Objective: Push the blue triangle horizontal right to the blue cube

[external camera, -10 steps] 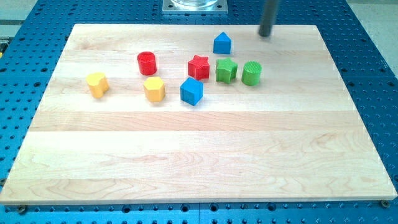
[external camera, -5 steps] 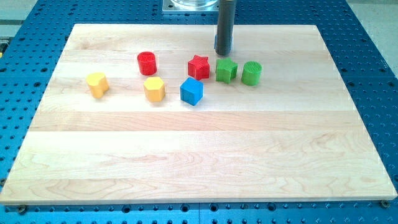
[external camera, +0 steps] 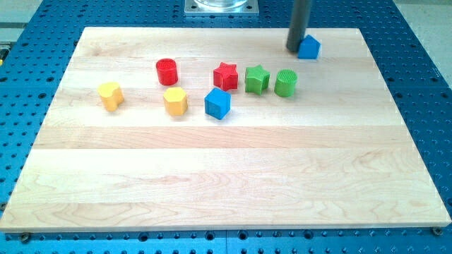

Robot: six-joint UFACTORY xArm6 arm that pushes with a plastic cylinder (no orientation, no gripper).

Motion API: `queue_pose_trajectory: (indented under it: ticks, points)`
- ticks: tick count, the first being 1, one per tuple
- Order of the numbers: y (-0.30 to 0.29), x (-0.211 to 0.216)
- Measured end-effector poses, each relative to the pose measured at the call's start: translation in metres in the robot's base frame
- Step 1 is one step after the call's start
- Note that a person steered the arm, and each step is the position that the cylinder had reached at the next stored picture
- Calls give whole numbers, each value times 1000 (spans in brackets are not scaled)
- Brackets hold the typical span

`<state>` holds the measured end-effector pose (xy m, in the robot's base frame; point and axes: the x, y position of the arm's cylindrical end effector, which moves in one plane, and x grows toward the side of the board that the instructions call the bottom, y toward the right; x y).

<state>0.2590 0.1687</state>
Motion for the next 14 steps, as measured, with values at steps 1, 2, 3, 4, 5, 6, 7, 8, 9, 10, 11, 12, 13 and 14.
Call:
queue_pose_trajectory:
  ticks: [1,2,3,4,5,6,7,8,9,10,11,12,13,14]
  points:
    - [34,40]
    - [64,39]
    - [73,18]
    - [75,2]
    - [120,15]
    - [129,41]
    - [104,88]
    - [85,99]
    - [141,69]
    - [134,26]
    - [96,35]
    - [78,109]
    - [77,130]
    - [90,119]
